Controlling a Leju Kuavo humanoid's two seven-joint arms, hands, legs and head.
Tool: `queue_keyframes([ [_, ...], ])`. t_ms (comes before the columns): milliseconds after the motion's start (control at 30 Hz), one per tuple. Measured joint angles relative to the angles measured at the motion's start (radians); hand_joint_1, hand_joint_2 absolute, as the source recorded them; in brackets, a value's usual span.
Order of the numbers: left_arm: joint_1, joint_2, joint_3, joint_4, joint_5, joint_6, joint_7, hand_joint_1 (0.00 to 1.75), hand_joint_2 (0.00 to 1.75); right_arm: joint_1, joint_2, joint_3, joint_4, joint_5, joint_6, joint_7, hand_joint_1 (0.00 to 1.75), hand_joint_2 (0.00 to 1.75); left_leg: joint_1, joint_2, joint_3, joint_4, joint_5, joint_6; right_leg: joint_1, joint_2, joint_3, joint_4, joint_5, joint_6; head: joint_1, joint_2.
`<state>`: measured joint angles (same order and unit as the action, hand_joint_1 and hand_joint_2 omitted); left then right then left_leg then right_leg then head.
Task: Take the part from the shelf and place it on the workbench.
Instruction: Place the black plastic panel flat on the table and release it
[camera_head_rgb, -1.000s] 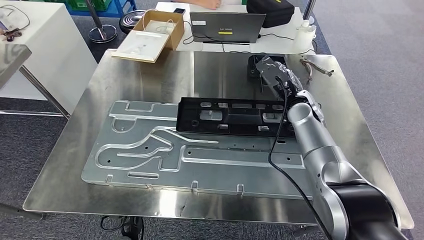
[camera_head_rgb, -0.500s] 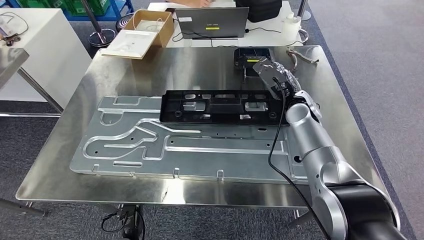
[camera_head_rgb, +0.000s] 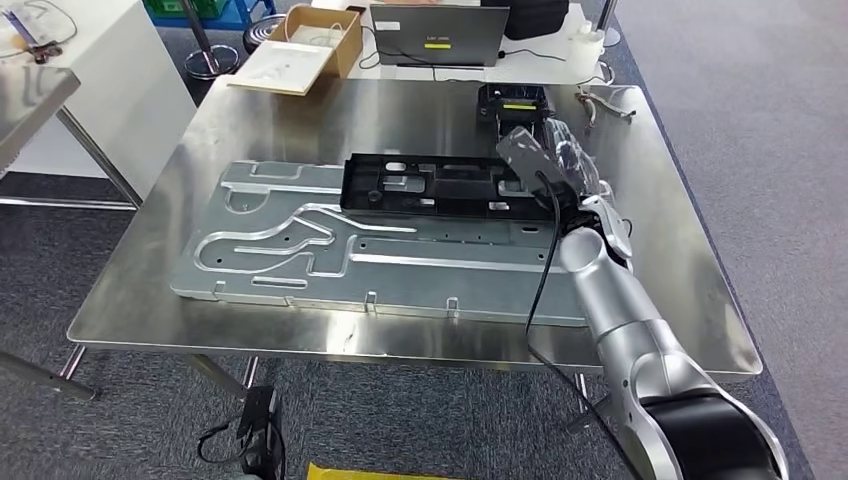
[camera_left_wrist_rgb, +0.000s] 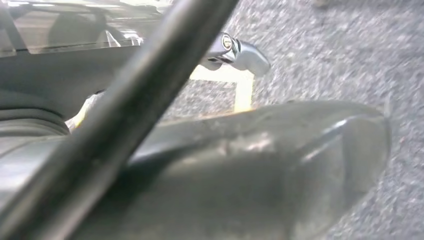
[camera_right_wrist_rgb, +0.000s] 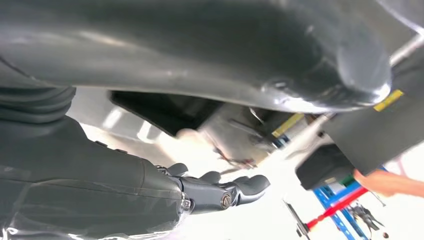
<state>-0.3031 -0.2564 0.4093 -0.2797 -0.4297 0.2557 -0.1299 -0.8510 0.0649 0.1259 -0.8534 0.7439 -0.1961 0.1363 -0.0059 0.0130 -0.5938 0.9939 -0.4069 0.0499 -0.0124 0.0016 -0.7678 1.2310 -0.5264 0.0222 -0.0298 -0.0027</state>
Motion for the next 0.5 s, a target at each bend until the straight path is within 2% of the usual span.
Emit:
queue_keyframes([
  [33,0.002,-0.002,0.001,0.000,0.001,0.000,-0.001,0.00,0.00,0.013,-0.002,0.003,-0.009,0.000,-0.003,-0.001,0.00,0.00,0.001,0.000,-0.016,0.002,0.011,-0.003,-0.005,0.000,-0.002,0.048,-0.012,0.005,0.000,0.000],
  [67,0.003,-0.003,0.002,0.000,0.001,0.000,-0.001,0.00,0.00,0.024,-0.003,0.007,-0.015,0.000,-0.004,-0.002,0.00,0.00,0.002,0.001,-0.034,0.005,0.022,-0.006,-0.009,-0.001,0.009,0.070,-0.002,0.011,0.000,0.000],
  [100,0.004,-0.004,0.003,0.000,0.001,0.000,-0.002,0.00,0.00,0.032,-0.004,0.010,-0.022,0.000,-0.005,-0.002,0.00,0.00,0.005,0.001,-0.052,0.010,0.032,-0.010,-0.013,-0.001,0.035,0.061,0.022,0.016,0.000,0.000],
  [133,0.003,-0.004,0.004,0.000,0.001,0.000,-0.002,0.00,0.00,0.036,-0.004,0.013,-0.029,0.000,-0.005,-0.002,0.00,0.00,0.007,0.002,-0.070,0.018,0.041,-0.016,-0.018,-0.002,0.078,0.020,0.044,0.021,0.000,0.000],
  [167,0.003,-0.005,0.005,0.000,0.001,0.000,-0.002,0.00,0.00,0.037,-0.004,0.016,-0.036,0.000,-0.005,-0.003,0.00,0.00,0.008,0.002,-0.088,0.027,0.048,-0.022,-0.019,-0.003,0.130,-0.044,0.045,0.025,0.000,0.000],
  [200,0.002,-0.005,0.006,0.000,0.001,0.000,-0.003,0.00,0.00,0.037,-0.004,0.019,-0.043,0.000,-0.005,-0.004,0.00,0.00,0.008,0.002,-0.101,0.035,0.055,-0.028,-0.019,-0.002,0.175,-0.105,0.034,0.022,-0.001,0.000],
  [233,0.001,-0.005,0.007,0.000,0.001,0.000,-0.004,0.00,0.00,0.037,-0.004,0.021,-0.049,0.000,-0.006,-0.005,0.00,0.00,0.007,0.002,-0.109,0.040,0.062,-0.035,-0.018,-0.001,0.205,-0.152,0.018,0.017,-0.001,0.000],
  [267,0.001,-0.005,0.008,0.000,0.001,0.000,-0.004,0.00,0.00,0.038,-0.004,0.022,-0.053,0.000,-0.007,-0.006,0.00,0.00,0.007,0.002,-0.115,0.041,0.071,-0.041,-0.014,0.000,0.217,-0.178,0.006,0.009,-0.001,0.000],
  [333,0.004,-0.005,0.010,0.000,0.002,0.000,-0.005,0.00,0.00,0.042,-0.004,0.025,-0.055,0.000,-0.010,-0.007,0.00,0.00,0.010,0.000,-0.120,0.035,0.088,-0.055,-0.011,-0.002,0.207,-0.188,0.019,-0.012,-0.001,0.000],
  [367,0.006,-0.005,0.010,0.000,0.003,0.000,-0.005,0.00,0.00,0.046,-0.004,0.027,-0.057,0.001,-0.016,-0.010,0.00,0.00,0.013,-0.001,-0.126,0.041,0.075,-0.061,-0.011,-0.004,0.199,-0.189,0.031,-0.022,-0.001,0.000],
  [400,0.009,-0.005,0.011,0.000,0.005,0.000,-0.006,0.00,0.00,0.053,-0.004,0.029,-0.062,0.003,-0.029,-0.016,0.00,0.00,0.016,-0.002,-0.136,0.065,0.042,-0.066,-0.012,-0.006,0.188,-0.191,0.046,-0.032,-0.001,0.000],
  [433,0.011,-0.005,0.011,0.000,0.007,0.001,-0.008,0.00,0.00,0.064,-0.004,0.032,-0.073,0.006,-0.048,-0.024,0.00,0.00,0.018,-0.003,-0.149,0.107,-0.009,-0.070,-0.012,-0.007,0.175,-0.193,0.059,-0.038,-0.001,0.000],
  [467,0.012,-0.005,0.012,0.000,0.009,0.003,-0.012,0.00,0.00,0.082,-0.004,0.034,-0.089,0.010,-0.073,-0.036,0.00,0.00,0.018,-0.004,-0.161,0.167,-0.068,-0.074,-0.011,-0.007,0.161,-0.193,0.072,-0.042,-0.001,0.000],
  [500,0.013,-0.005,0.012,0.000,0.012,0.004,-0.017,0.00,0.00,0.108,-0.004,0.037,-0.111,0.014,-0.100,-0.049,0.00,0.00,0.019,-0.004,-0.170,0.232,-0.112,-0.076,-0.010,-0.007,0.146,-0.193,0.084,-0.044,-0.001,0.000],
])
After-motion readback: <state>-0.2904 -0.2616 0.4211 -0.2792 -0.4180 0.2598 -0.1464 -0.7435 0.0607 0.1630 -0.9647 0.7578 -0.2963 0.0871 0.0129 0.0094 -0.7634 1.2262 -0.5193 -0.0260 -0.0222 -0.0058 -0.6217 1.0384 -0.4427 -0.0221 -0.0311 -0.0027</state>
